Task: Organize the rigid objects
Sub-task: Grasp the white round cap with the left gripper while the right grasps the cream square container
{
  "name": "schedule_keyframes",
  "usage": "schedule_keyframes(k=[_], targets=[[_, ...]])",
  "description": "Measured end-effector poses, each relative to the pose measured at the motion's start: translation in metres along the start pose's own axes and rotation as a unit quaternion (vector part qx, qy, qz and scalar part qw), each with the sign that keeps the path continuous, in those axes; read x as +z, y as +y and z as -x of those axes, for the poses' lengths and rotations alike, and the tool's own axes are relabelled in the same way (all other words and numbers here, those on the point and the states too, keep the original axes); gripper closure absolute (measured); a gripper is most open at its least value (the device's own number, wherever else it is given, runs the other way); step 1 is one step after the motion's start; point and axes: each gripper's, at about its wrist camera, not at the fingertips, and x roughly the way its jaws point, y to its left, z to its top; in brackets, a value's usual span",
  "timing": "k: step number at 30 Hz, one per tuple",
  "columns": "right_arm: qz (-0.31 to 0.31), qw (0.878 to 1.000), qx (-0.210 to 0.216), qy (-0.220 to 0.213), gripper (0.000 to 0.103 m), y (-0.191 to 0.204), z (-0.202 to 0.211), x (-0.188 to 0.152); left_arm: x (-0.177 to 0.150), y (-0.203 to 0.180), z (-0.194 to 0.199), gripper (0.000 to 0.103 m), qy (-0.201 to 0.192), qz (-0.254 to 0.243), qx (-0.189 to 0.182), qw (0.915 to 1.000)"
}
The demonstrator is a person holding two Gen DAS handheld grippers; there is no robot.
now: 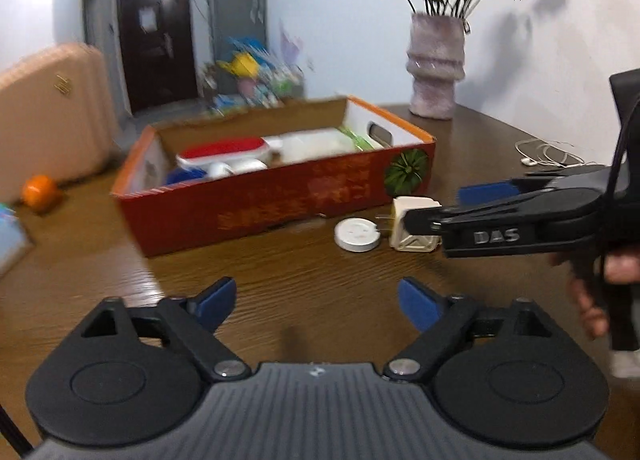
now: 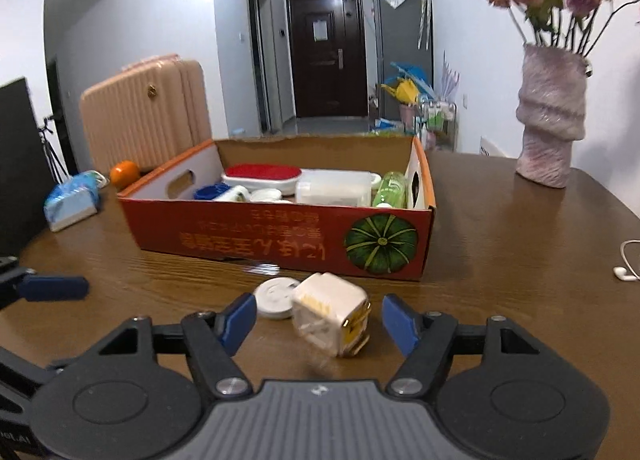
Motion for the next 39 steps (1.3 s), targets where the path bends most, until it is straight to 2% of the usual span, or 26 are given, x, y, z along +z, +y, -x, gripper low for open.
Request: schedule_keyframes(k=[4, 6, 8, 12, 15, 17, 20, 25, 31, 36, 39], targets=[[-0.009, 1.000, -0.004, 0.015, 0.036, -0.010, -0.030, 0.004, 0.015, 0.007, -0.046, 0.028, 0.034, 0.003, -0.041, 0.9986], [-0.020, 1.000, 0.009, 0.018, 0.041, -0.016, -0.036, 0.003, 0.021, 0.006, -0.066, 0.030, 0.041, -0.007, -0.045, 0.9981], [-0.037, 0.999, 0.017, 0.015, 0.051, -0.024, -0.036, 0.003, 0.028, 0.002, -0.083, 0.032, 0.044, -0.013, -0.053, 0.9975], [-0.058, 0.998, 0.001, 0.003, 0.061, -0.037, -0.034, 0.004, 0.039, -0.007, -0.105, 0.038, 0.045, -0.028, -0.073, 0.9959], [-0.066, 0.998, 0.008, 0.008, 0.062, -0.042, -0.036, 0.003, 0.043, -0.014, -0.120, 0.044, 0.050, -0.035, -0.083, 0.9947], [-0.061, 0.998, 0.011, 0.016, 0.063, -0.041, -0.038, 0.002, 0.044, -0.016, -0.127, 0.055, 0.057, -0.038, -0.081, 0.9944], [-0.056, 0.998, 0.015, 0.017, 0.063, -0.039, -0.038, 0.001, 0.044, -0.016, -0.134, 0.063, 0.064, -0.043, -0.081, 0.9937], [-0.053, 0.998, 0.024, 0.019, 0.069, -0.038, -0.035, -0.001, 0.043, -0.018, -0.132, 0.064, 0.061, -0.051, -0.093, 0.9925], [-0.053, 0.998, 0.030, 0.016, 0.072, -0.036, -0.029, -0.002, 0.040, -0.014, -0.118, 0.064, 0.064, -0.035, -0.077, 0.9944], [-0.043, 0.998, 0.040, 0.014, 0.072, -0.017, 0.002, -0.016, 0.020, -0.003, -0.071, 0.064, 0.064, 0.026, -0.054, 0.9961], [-0.046, 0.998, 0.047, 0.019, 0.072, -0.005, 0.025, -0.032, 0.004, -0.002, -0.030, 0.064, 0.051, 0.039, -0.036, 0.9973]])
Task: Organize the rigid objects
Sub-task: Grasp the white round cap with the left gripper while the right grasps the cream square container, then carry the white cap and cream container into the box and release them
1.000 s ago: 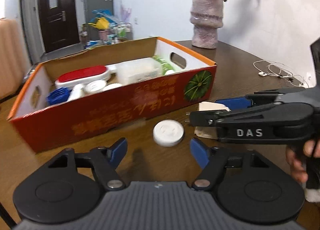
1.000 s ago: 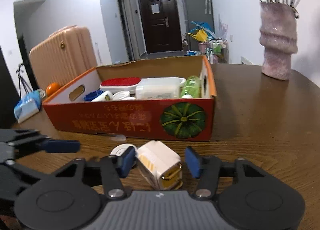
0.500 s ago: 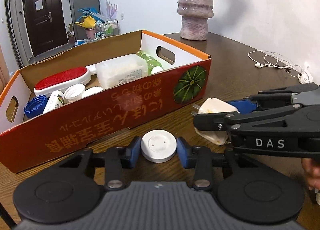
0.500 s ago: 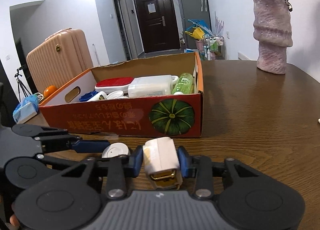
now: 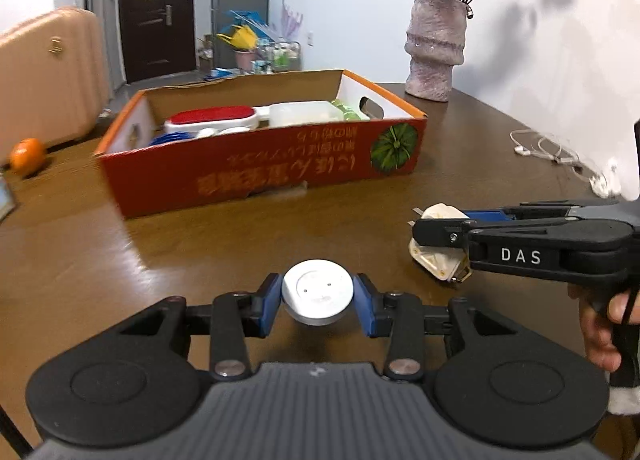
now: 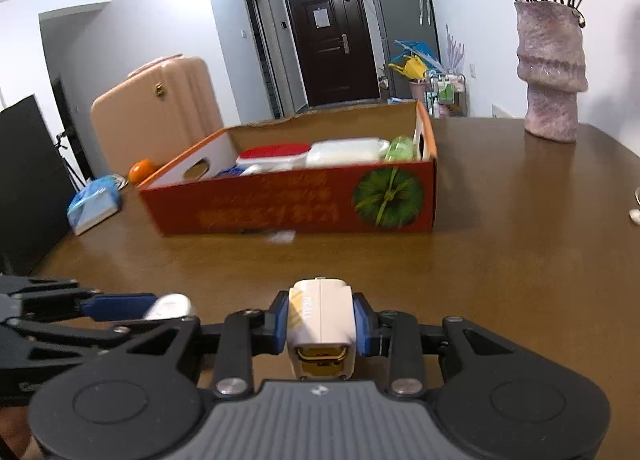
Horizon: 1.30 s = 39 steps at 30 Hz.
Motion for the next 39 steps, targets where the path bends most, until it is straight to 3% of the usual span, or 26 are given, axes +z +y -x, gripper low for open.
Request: schedule_keyframes(k=[3, 10, 20, 30, 39], targets=[[0.012, 1.000, 0.001, 0.001, 0.072, 0.017, 0.025, -0.018, -0.020, -0.006, 0.036, 0.064, -0.009, -0.006, 0.016, 0.9998], [0.042, 0.999, 0.009, -0.018, 0.072, 0.050, 0.087, -0.051, -0.047, -0.017, 0.112, 0.064, -0.047, 0.011, 0.013, 0.9987], [0.043, 0.998, 0.004, -0.054, 0.072, 0.060, 0.134, -0.061, -0.060, -0.033, 0.159, 0.064, -0.080, 0.001, 0.004, 0.9968], [0.029, 0.998, 0.000, -0.064, 0.072, 0.035, 0.112, -0.030, -0.040, -0.026, 0.137, 0.064, -0.074, 0.001, 0.006, 0.9972], [0.030, 0.994, -0.001, -0.103, 0.072, 0.006, 0.047, 0.071, 0.065, 0.006, 0.059, 0.064, -0.084, 0.027, -0.038, 0.9954]])
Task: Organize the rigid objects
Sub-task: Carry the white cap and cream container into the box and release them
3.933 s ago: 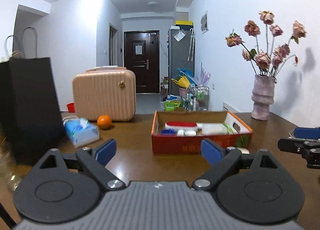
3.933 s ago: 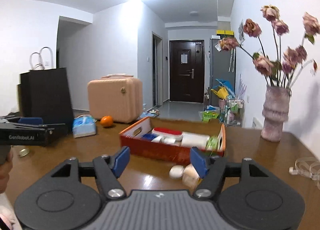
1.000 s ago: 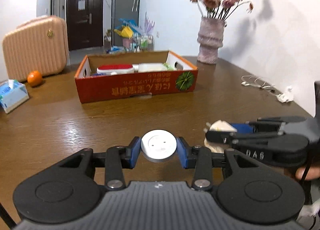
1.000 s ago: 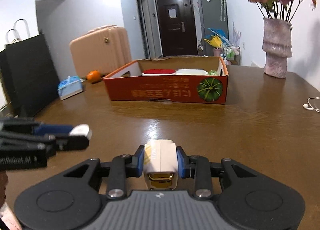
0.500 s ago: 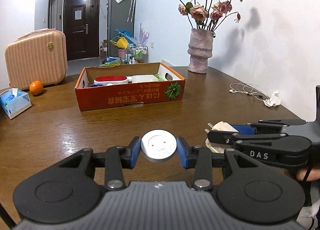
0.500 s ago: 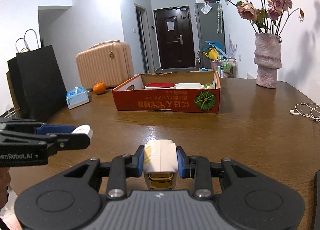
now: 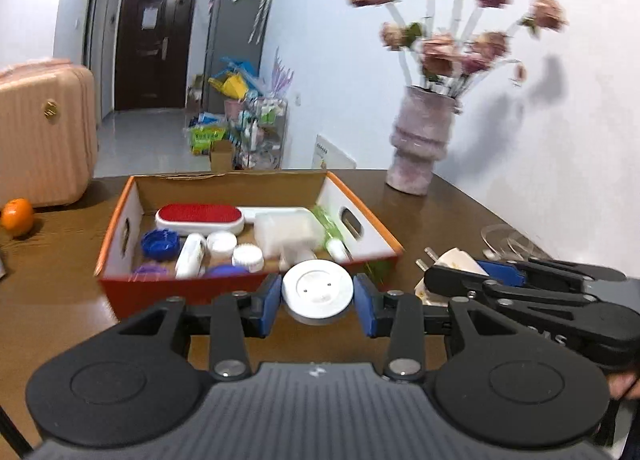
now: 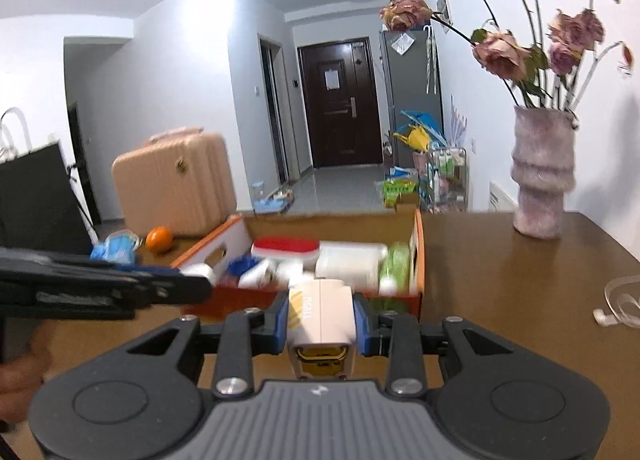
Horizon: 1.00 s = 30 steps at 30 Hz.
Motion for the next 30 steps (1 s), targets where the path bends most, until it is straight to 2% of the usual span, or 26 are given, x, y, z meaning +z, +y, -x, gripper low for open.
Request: schedule_keyframes(k=[3, 6, 10, 14, 16, 22, 25, 30], targets=[[-0.030, 0.999, 0.010, 0.004, 0.072, -0.019, -0.045, 0.022, 0.029, 0.017, -0.048, 0.064, 0.016, 0.023, -0.009, 0.9996], [-0.043, 0.999, -0.004, 0.021, 0.072, -0.035, -0.092, 0.032, 0.045, 0.033, -0.100, 0.064, 0.045, 0.043, -0.006, 0.9981], [-0.031, 0.998, -0.031, 0.054, 0.072, -0.043, -0.138, 0.029, 0.048, 0.047, -0.155, 0.064, 0.086, 0.046, 0.015, 0.9952], [-0.007, 0.996, -0.050, 0.068, 0.072, -0.041, -0.161, 0.023, 0.044, 0.058, -0.194, 0.063, 0.118, 0.058, 0.019, 0.9911], [0.015, 0.995, -0.057, 0.081, 0.072, -0.037, -0.167, 0.021, 0.041, 0.062, -0.205, 0.063, 0.129, 0.060, 0.016, 0.9897], [-0.007, 0.994, -0.053, 0.091, 0.070, -0.045, -0.176, 0.014, 0.034, 0.066, -0.219, 0.057, 0.142, 0.077, 0.010, 0.9869], [-0.021, 0.996, -0.050, 0.073, 0.070, -0.048, -0.166, 0.021, 0.035, 0.067, -0.215, 0.052, 0.141, 0.077, 0.003, 0.9870], [-0.025, 0.997, -0.058, 0.034, 0.070, -0.049, -0.137, 0.044, 0.046, 0.067, -0.190, 0.051, 0.119, 0.067, 0.003, 0.9906]])
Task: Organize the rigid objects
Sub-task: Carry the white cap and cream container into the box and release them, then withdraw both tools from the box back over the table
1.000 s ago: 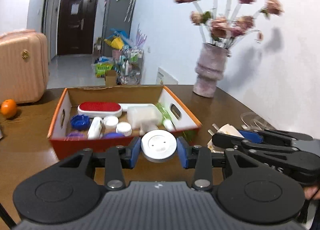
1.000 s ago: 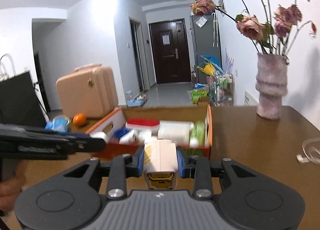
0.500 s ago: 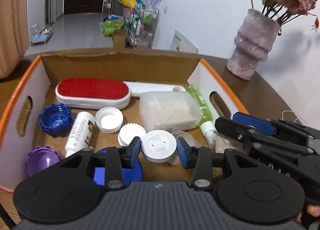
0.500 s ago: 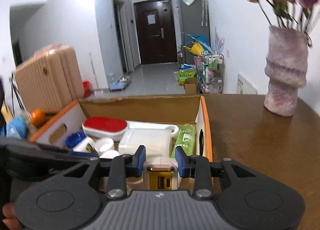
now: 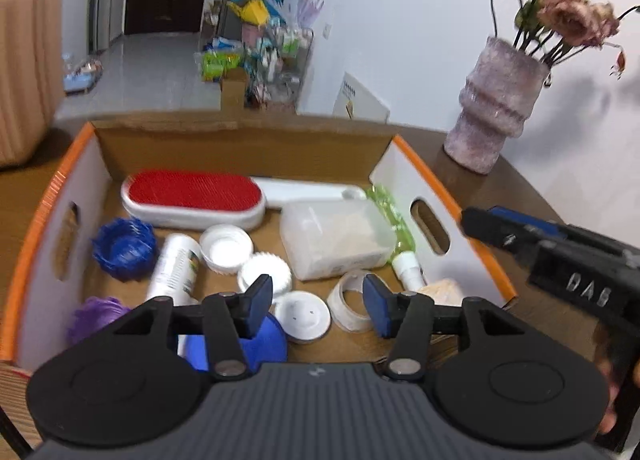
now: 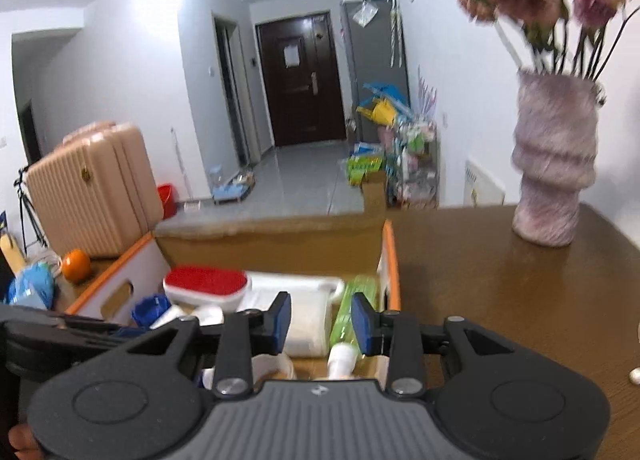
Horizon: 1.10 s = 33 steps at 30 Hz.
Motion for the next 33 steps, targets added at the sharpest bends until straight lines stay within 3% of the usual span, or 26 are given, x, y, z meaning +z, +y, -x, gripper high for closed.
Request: schedule_keyframes(k=[6, 9, 10, 11, 13, 15, 17, 18, 19, 20, 25, 33], targets=[[0.016, 1.000, -0.002, -0.025, 0.070, 0.009, 0.051, 0.017, 0.001, -0.002, 0.057, 0.048, -0.047, -0.020, 0.027, 0.9983], [0.027, 0.999, -0.001, -0.033, 0.070, 0.020, 0.079, 0.018, -0.007, -0.003, 0.088, 0.037, -0.070, -0.033, 0.052, 0.9956], [0.033, 0.999, 0.000, -0.036, 0.068, 0.025, 0.089, 0.016, -0.011, -0.004, 0.102, 0.027, -0.081, -0.035, 0.060, 0.9943], [0.042, 0.998, 0.000, -0.036, 0.058, 0.030, 0.098, 0.013, -0.015, -0.003, 0.114, 0.019, -0.092, -0.036, 0.067, 0.9928], [0.063, 0.998, -0.003, -0.027, 0.043, 0.042, 0.112, 0.002, -0.027, -0.005, 0.139, 0.016, -0.132, -0.045, 0.099, 0.9852], [0.067, 0.997, -0.003, -0.029, 0.041, 0.050, 0.125, -0.013, -0.046, -0.005, 0.163, 0.014, -0.178, -0.053, 0.144, 0.9720], [0.061, 0.998, 0.004, -0.033, 0.035, 0.057, 0.137, -0.032, -0.067, -0.003, 0.180, 0.009, -0.195, -0.051, 0.164, 0.9657], [0.054, 0.998, 0.008, -0.044, 0.030, 0.060, 0.143, -0.042, -0.076, -0.001, 0.187, 0.007, -0.199, -0.047, 0.165, 0.9648], [0.048, 0.997, 0.011, -0.059, 0.017, 0.062, 0.149, -0.052, -0.086, 0.000, 0.193, 0.005, -0.206, -0.042, 0.166, 0.9635], [0.042, 0.996, 0.007, -0.076, 0.010, 0.064, 0.156, -0.062, -0.098, 0.001, 0.200, 0.004, -0.216, -0.040, 0.167, 0.9611], [0.043, 0.994, -0.009, -0.103, 0.010, 0.082, 0.187, -0.099, -0.149, 0.001, 0.229, 0.003, -0.242, -0.044, 0.163, 0.9555], [0.045, 0.991, -0.019, -0.124, 0.008, 0.102, 0.239, -0.131, -0.202, -0.008, 0.279, 0.001, -0.274, -0.051, 0.157, 0.9474]])
